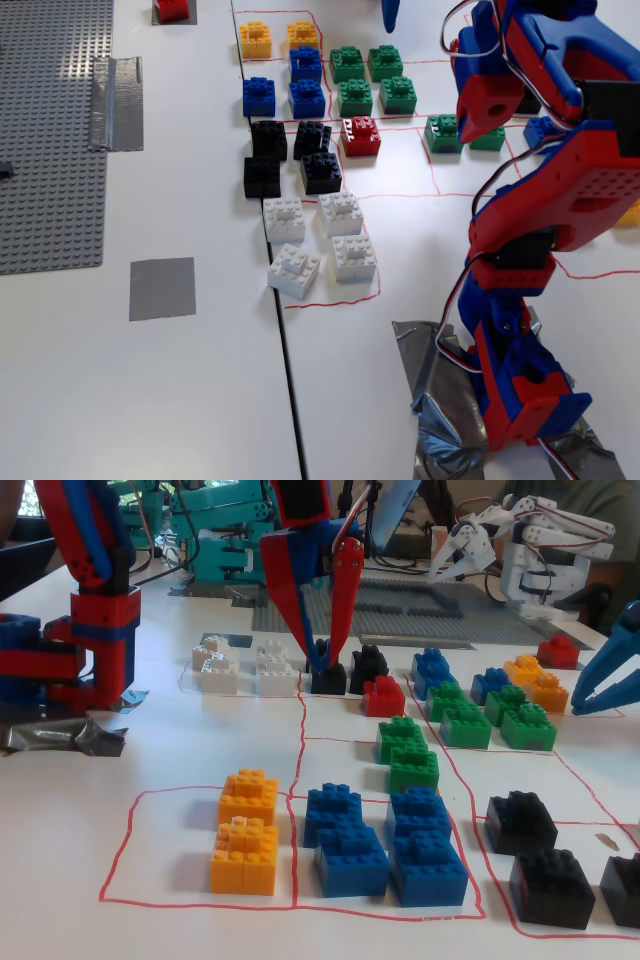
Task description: Grab the block and put it in the grey marker
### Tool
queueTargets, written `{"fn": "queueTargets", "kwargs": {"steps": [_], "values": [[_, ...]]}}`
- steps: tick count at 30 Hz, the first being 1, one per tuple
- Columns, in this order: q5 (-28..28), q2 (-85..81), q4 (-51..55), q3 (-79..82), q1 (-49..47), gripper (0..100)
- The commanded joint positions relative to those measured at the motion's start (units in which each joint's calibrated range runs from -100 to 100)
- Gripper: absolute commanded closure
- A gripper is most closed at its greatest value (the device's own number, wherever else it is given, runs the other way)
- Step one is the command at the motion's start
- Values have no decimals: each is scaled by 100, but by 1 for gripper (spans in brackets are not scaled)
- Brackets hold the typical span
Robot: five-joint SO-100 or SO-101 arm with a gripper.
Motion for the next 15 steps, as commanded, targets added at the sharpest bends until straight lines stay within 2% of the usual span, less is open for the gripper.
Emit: {"fn": "queueTargets", "kwargs": {"steps": [1, 15], "values": [[-54, 364, -440, -136, 642, 100], [-44, 331, -440, -109, 681, 100]]}}
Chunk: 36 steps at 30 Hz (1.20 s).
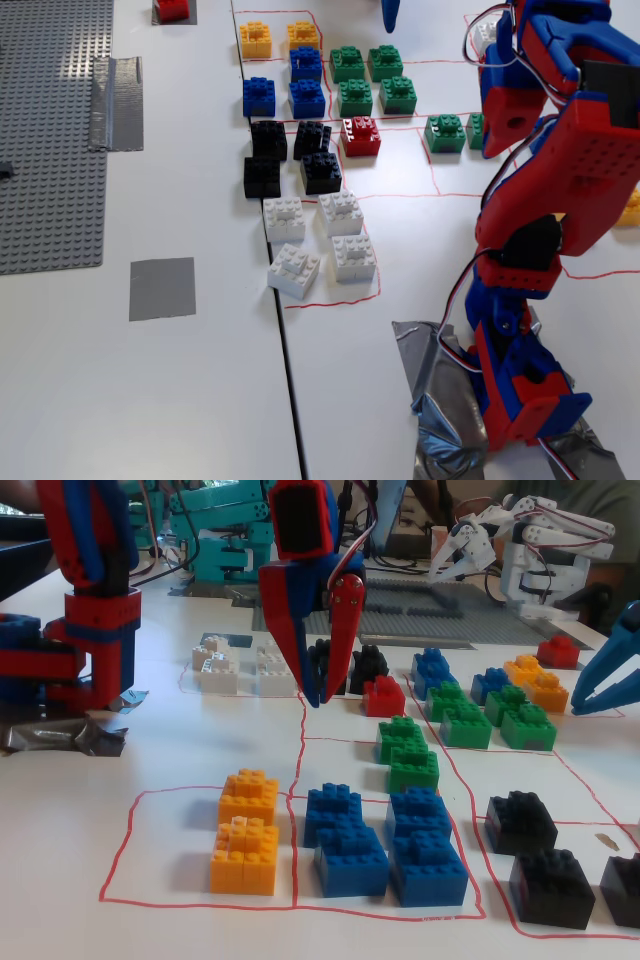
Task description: Grab the block and put it in the grey marker
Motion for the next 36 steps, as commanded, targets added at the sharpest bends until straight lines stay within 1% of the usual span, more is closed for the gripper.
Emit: {"fn": "queueTargets", "kwargs": {"steps": [1, 4, 8, 15, 17, 19, 22, 24, 26, 31, 36], "values": [[-44, -253, -67, -173, 86, 100], [-5, -327, -59, -182, 351, 100], [254, -451, 30, -263, 773, 100], [991, -508, 630, -899, 1264, 99], [747, -583, 720, -963, 1539, 93], [767, -616, 922, -1090, 1725, 91], [825, -616, 1474, -1417, 1961, 83], [982, -607, 1855, -1580, 2049, 82], [1143, -607, 2010, -1644, 2187, 82], [1719, -607, 2042, -1544, 2540, 82], [2281, -533, 2196, -1726, 2873, 78]]}}
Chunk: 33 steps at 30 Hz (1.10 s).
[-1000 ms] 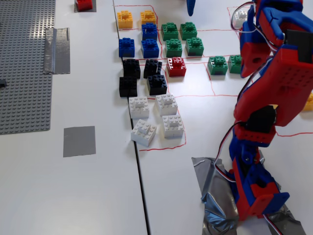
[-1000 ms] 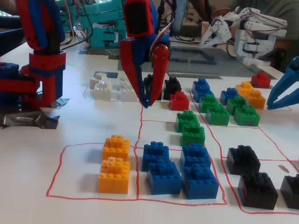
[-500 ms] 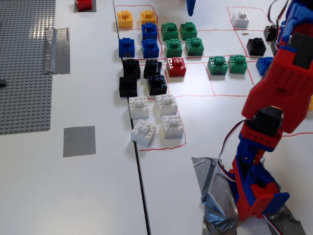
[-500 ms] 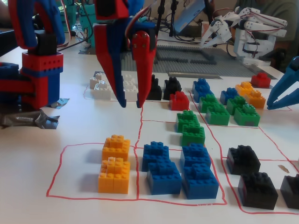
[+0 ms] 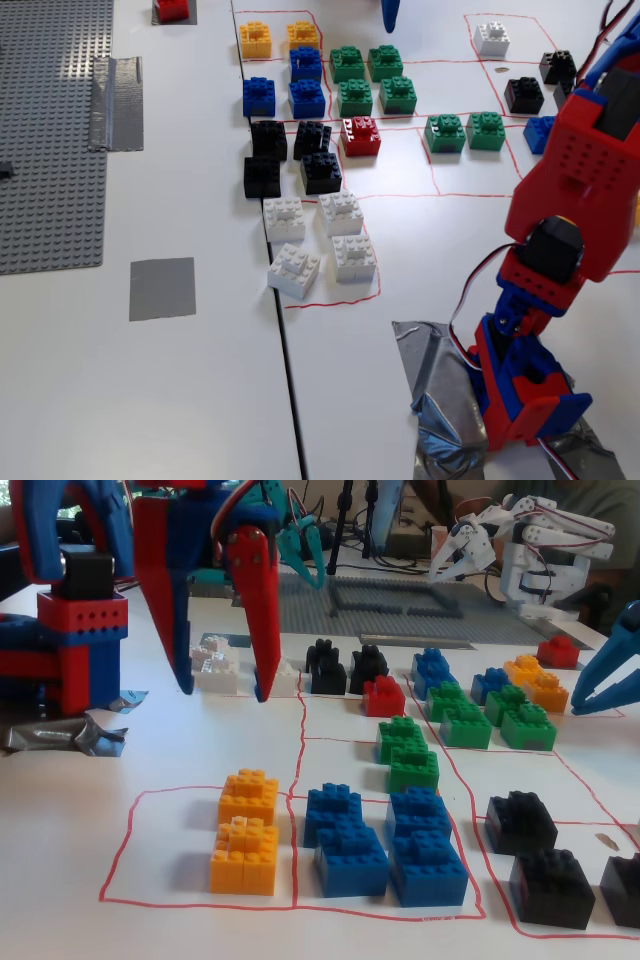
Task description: Grab the block and put it in the grey marker
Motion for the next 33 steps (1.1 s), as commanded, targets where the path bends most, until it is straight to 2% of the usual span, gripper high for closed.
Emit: {"fn": "queueTargets", "kwargs": {"steps": [1, 11, 33], "values": [[283, -225, -13, -563, 269, 78], [713, 402, -361, -926, 779, 74], [601, 1607, -840, -1480, 897, 73]]}}
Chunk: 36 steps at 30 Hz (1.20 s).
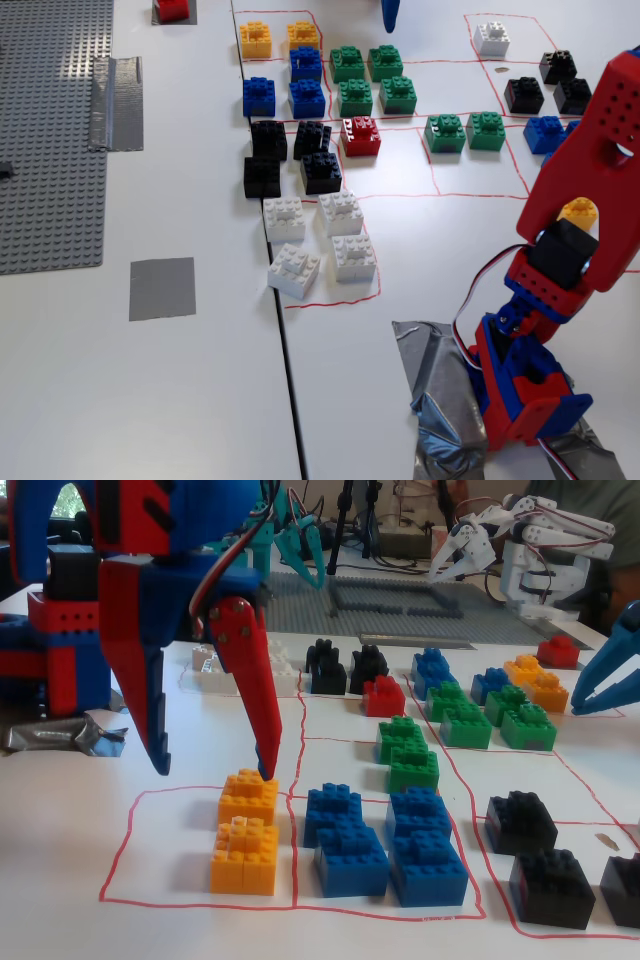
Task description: Grab the block and put it in the grey marker
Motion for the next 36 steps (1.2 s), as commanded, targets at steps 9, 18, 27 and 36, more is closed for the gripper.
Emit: {"fn": "queueTargets", "kwargs": {"steps": [9, 18, 27, 36], "values": [[-230, 400, -80, -854, 129, 72], [-469, 878, -104, -1226, -19, 73], [-713, 1208, -80, -1417, -303, 72], [-718, 1315, -23, -1390, -529, 72]]}}
